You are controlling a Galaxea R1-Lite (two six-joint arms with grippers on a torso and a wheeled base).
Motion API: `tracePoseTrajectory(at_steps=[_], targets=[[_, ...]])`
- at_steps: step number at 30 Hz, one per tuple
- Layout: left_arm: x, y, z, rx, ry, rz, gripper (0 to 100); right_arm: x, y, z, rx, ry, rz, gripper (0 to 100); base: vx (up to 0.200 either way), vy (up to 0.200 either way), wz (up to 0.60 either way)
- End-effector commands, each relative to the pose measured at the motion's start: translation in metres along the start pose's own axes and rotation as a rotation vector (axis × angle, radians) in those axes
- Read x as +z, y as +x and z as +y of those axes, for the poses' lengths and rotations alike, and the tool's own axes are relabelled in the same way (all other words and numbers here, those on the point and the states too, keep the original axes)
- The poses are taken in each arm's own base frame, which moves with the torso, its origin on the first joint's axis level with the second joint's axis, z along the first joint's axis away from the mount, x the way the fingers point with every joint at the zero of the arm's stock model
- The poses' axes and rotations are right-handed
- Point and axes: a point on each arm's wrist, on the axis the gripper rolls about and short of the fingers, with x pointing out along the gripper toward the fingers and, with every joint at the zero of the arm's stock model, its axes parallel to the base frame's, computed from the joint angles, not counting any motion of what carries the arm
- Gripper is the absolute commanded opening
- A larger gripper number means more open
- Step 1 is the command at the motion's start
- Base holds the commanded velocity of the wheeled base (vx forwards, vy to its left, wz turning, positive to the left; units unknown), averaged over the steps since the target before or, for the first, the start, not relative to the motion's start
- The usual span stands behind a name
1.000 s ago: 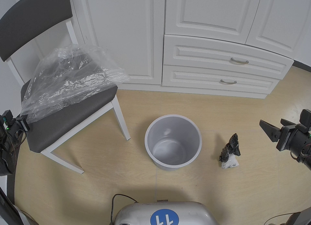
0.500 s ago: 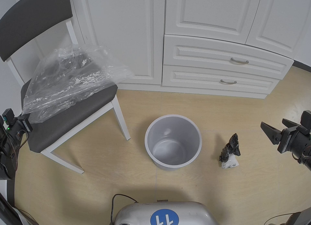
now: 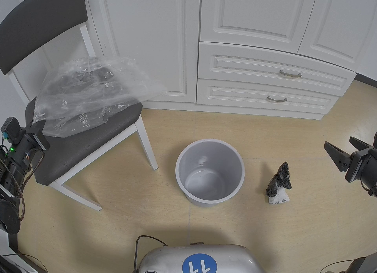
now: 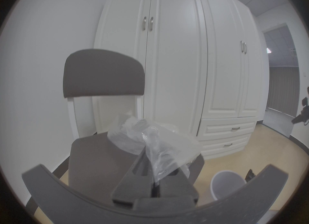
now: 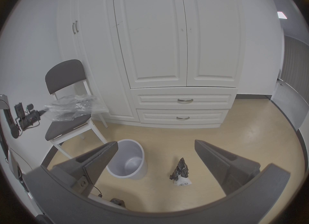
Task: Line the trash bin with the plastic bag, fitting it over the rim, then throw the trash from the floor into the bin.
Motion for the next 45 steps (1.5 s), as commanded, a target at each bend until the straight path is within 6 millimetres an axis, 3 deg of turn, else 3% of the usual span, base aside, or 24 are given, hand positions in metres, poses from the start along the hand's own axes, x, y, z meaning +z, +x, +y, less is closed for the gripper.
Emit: tracePoseTrajectory(at_steps=[1,6,10,18,27,38,45], targets=[[0.026,-0.012,-0.017,-0.050,-0.004,-0.111,0,-0.006,0.005,0.001,-0.043,-0.036,0.032,100,0.000,0.000,0.00],[0.037,-0.009,-0.021,-0.065,0.022,-0.160,0,-0.002,0.004,0.002,-0.068,-0.032,0.003,100,0.000,0.000,0.00],[0.046,0.010,-0.033,-0.122,0.032,-0.164,0,0.005,0.000,0.002,-0.054,-0.021,-0.025,100,0.000,0.000,0.00],[0.064,0.021,-0.064,-0.081,-0.041,-0.133,0,0.022,0.023,0.032,0.054,-0.040,-0.025,100,0.000,0.000,0.00],[0.102,0.019,-0.094,-0.160,-0.119,-0.229,0,0.010,0.015,0.050,0.178,0.019,0.022,100,0.000,0.000,0.00],[0.097,0.028,-0.132,-0.240,-0.168,-0.192,0,-0.011,0.040,0.081,0.238,0.052,0.035,100,0.000,0.000,0.00],[0.091,0.032,-0.145,-0.258,-0.177,-0.168,0,-0.033,0.034,0.109,0.339,0.032,0.039,100,0.000,0.000,0.00]])
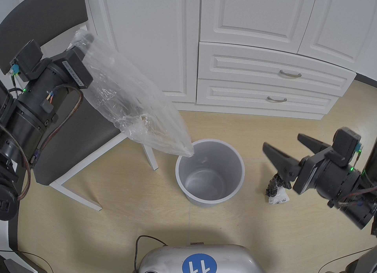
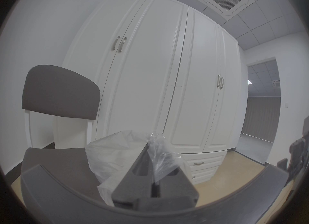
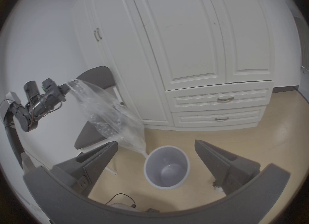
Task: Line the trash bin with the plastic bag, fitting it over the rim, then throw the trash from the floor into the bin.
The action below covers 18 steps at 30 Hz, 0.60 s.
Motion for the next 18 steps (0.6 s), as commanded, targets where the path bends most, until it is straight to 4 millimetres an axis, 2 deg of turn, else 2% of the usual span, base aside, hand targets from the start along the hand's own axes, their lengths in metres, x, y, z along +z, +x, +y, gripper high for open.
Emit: tracePoseTrajectory(at_steps=[1,8,11,18], targets=[[-0.010,0.007,-0.009,-0.007,-0.009,0.024,0,-0.035,0.011,0.017,0.032,-0.054,0.105,100,0.000,0.000,0.00],[-0.004,0.005,-0.008,-0.009,-0.012,0.007,0,-0.041,0.019,0.020,-0.018,-0.059,0.097,100,0.000,0.000,0.00],[-0.005,0.003,-0.012,-0.021,-0.017,0.012,0,-0.050,0.021,0.027,0.006,-0.071,0.122,100,0.000,0.000,0.00],[-0.013,0.003,-0.020,-0.051,-0.023,0.042,0,-0.070,0.051,0.043,0.049,-0.088,0.177,100,0.000,0.000,0.00]])
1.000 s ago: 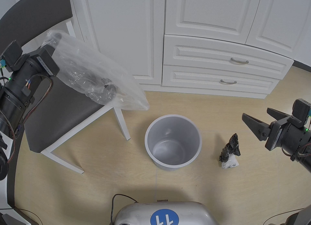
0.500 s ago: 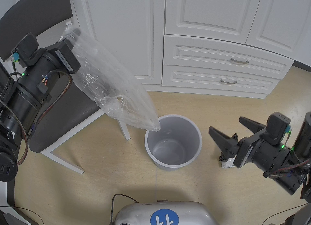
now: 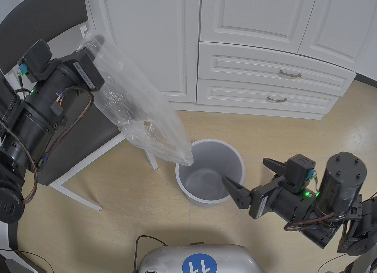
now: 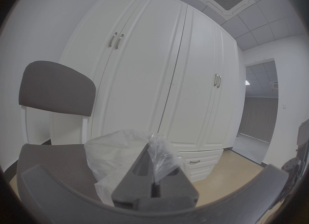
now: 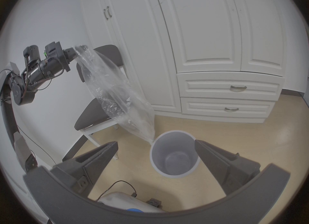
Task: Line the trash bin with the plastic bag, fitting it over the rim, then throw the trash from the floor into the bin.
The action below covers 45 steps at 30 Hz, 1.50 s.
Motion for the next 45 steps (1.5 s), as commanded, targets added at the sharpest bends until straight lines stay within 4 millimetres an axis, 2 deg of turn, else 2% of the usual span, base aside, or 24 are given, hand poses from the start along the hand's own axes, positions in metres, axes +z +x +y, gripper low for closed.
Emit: tracePoseTrajectory(at_steps=[1,2,4,7,11,13,16,23,29,32,39,44,45], targets=[[-0.007,0.000,-0.008,-0.028,-0.007,0.026,0,-0.018,0.022,0.011,0.020,-0.021,0.057,100,0.000,0.000,0.00],[-0.007,0.000,-0.008,-0.028,-0.007,0.026,0,-0.018,0.022,0.011,0.020,-0.021,0.057,100,0.000,0.000,0.00],[-0.009,-0.005,-0.016,-0.051,-0.020,0.039,0,-0.030,0.038,0.026,0.037,0.042,0.020,100,0.000,0.000,0.00],[0.002,-0.015,-0.026,-0.061,-0.049,0.018,0,-0.030,0.042,0.044,0.054,0.101,-0.091,100,0.000,0.000,0.00],[0.006,-0.021,-0.027,-0.056,0.006,0.010,0,-0.046,0.051,0.048,0.030,0.098,-0.095,100,0.000,0.000,0.00],[0.006,-0.021,-0.027,-0.056,0.010,0.010,0,-0.047,0.051,0.048,0.029,0.098,-0.092,100,0.000,0.000,0.00],[0.004,-0.020,-0.027,-0.054,0.029,-0.016,0,-0.065,0.053,0.060,0.061,0.092,-0.065,100,0.000,0.000,0.00],[0.001,-0.018,-0.029,-0.055,0.029,-0.023,0,-0.095,0.069,0.068,0.055,0.094,-0.080,100,0.000,0.000,0.00],[0.001,-0.019,-0.028,-0.053,0.036,-0.023,0,-0.091,0.077,0.071,0.036,0.121,-0.108,100,0.000,0.000,0.00],[0.004,-0.020,-0.028,-0.053,0.041,-0.031,0,-0.082,0.085,0.072,0.016,0.161,-0.149,100,0.000,0.000,0.00],[0.003,-0.022,-0.027,-0.053,0.064,-0.027,0,-0.054,0.102,0.068,-0.050,0.236,-0.261,100,0.000,0.000,0.00],[0.003,-0.023,-0.027,-0.053,0.065,-0.028,0,-0.036,0.113,0.060,-0.044,0.189,-0.320,100,0.000,0.000,0.00],[0.003,-0.024,-0.027,-0.054,0.073,-0.025,0,-0.031,0.121,0.059,-0.034,0.194,-0.342,100,0.000,0.000,0.00]])
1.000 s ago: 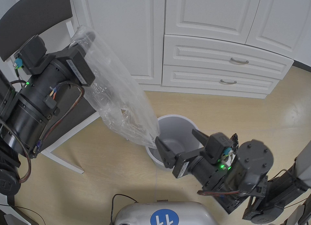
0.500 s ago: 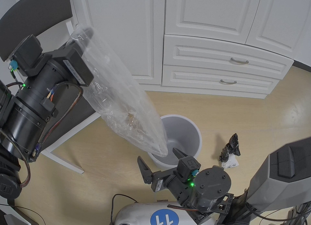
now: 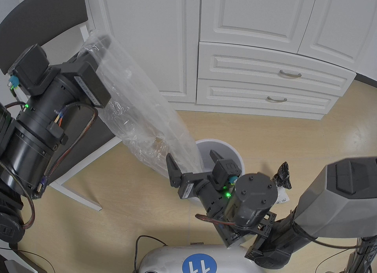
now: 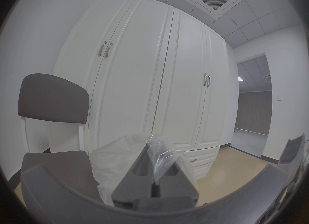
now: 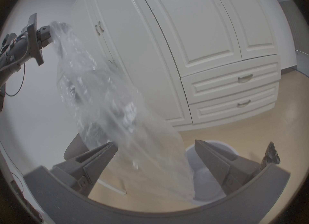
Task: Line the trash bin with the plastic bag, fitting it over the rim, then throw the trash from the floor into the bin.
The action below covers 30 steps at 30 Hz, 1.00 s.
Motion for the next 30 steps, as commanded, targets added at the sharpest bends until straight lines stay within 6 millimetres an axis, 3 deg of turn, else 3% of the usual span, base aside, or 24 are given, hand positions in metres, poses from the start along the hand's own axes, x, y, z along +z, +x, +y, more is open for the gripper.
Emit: tracePoseTrajectory(at_steps=[1,5,19,24,30], targets=[[0.000,-0.002,0.000,-0.001,0.011,0.002,0,0.016,0.018,-0.003,0.007,0.026,-0.078,100,0.000,0.000,0.00],[0.003,-0.001,0.001,0.003,0.015,-0.019,0,-0.006,0.021,-0.018,-0.049,0.068,-0.027,100,0.000,0.000,0.00],[0.002,-0.003,0.001,0.009,0.049,-0.050,0,-0.021,0.034,-0.019,-0.117,0.086,-0.042,100,0.000,0.000,0.00],[0.007,-0.004,0.002,0.013,0.045,-0.068,0,-0.006,0.044,-0.030,-0.145,0.122,-0.090,100,0.000,0.000,0.00],[0.018,-0.008,0.007,0.026,0.037,-0.105,0,0.033,0.057,-0.048,-0.200,0.238,-0.090,100,0.000,0.000,0.00]])
